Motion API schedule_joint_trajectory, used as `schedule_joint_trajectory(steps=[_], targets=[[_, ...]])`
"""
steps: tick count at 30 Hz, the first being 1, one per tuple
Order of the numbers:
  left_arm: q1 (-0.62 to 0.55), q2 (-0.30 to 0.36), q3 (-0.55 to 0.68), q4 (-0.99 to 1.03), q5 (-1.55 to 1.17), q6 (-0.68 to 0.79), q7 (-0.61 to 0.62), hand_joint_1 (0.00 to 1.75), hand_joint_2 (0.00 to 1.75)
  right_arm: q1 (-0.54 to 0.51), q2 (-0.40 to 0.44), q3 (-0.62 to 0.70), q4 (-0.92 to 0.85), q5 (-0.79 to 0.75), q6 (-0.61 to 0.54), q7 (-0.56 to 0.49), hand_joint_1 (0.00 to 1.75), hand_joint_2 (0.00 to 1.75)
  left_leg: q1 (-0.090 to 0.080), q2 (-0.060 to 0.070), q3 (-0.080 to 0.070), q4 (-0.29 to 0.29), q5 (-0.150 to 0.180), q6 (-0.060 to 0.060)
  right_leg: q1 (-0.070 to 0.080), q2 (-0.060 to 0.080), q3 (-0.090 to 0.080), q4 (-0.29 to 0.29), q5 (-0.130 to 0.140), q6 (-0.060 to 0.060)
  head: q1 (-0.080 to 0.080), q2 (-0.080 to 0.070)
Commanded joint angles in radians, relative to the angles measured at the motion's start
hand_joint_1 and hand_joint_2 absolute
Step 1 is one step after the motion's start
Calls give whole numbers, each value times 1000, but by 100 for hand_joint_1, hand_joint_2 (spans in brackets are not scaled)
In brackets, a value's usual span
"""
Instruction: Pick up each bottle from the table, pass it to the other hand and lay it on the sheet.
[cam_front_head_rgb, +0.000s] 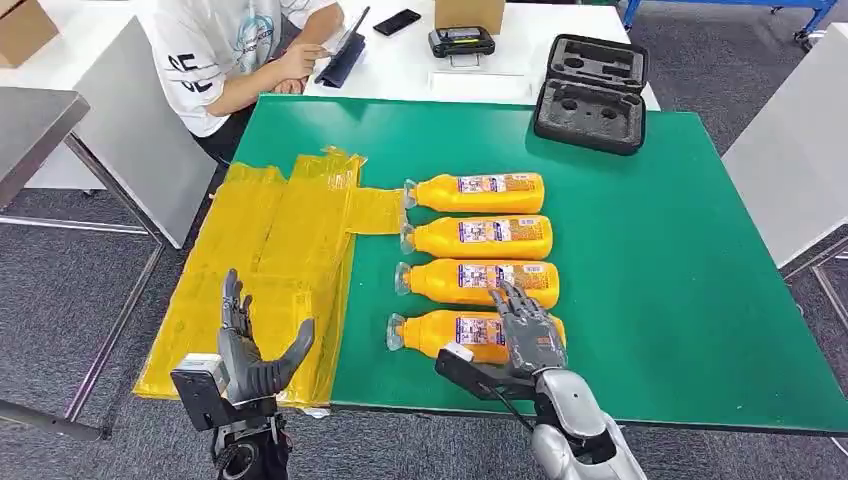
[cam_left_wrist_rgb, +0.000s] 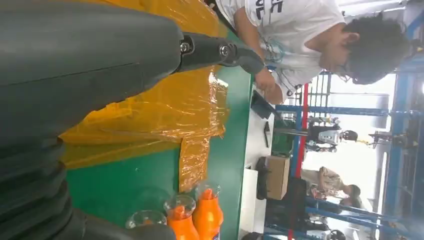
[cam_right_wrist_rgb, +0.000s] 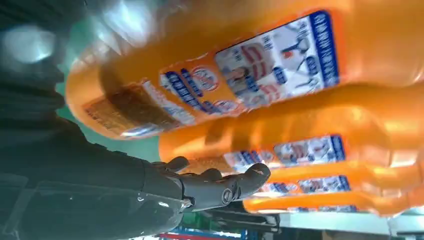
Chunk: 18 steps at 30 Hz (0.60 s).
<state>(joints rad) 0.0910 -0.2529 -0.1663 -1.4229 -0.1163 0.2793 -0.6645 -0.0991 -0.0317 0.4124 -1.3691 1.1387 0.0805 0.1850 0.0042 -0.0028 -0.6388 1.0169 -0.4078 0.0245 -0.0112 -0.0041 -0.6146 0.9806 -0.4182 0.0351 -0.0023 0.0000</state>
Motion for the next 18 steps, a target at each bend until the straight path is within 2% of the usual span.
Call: schedule_joint_trajectory(steps=[1, 4, 7, 9, 14, 18], targets=[[-8, 11, 9, 32, 0, 2, 10, 0, 175, -62, -12, 38, 112, -15, 16, 2, 0, 175, 0, 1, 4, -1, -1, -1, 0, 1, 4, -1, -1, -1, 0, 0], [-6, 15, 10, 33, 1, 4, 10, 0, 175, -60, -5, 34, 118, -19, 17, 3, 0, 175, 0, 2, 8, -2, -2, -1, 0, 2, 7, -1, -2, -1, 0, 0], [4, 16, 12, 25, 3, 8, 9, 0, 175, -64, 1, 34, 128, -19, 21, 5, 0, 175, 0, 1, 3, -1, -1, -1, 0, 1, 3, -1, 0, -1, 0, 0], [7, 14, 13, 19, 6, 9, 9, 0, 175, -79, -1, 42, 147, -9, 34, 24, 0, 175, 0, 3, 9, -1, -4, -2, 1, 3, 8, -1, -3, -2, 0, 0], [6, 13, 11, 16, 8, 5, 11, 0, 175, -72, -3, 41, 139, -2, 43, 31, 0, 175, 0, 2, 4, -1, -1, -1, 0, 2, 4, -1, -1, -1, 0, 0], [10, 10, 17, 9, 12, -2, 18, 0, 175, -62, -1, 41, 129, 3, 67, 33, 10, 175, 0, 2, 7, -1, -3, -1, 0, 2, 7, -1, -2, -2, 0, 0]])
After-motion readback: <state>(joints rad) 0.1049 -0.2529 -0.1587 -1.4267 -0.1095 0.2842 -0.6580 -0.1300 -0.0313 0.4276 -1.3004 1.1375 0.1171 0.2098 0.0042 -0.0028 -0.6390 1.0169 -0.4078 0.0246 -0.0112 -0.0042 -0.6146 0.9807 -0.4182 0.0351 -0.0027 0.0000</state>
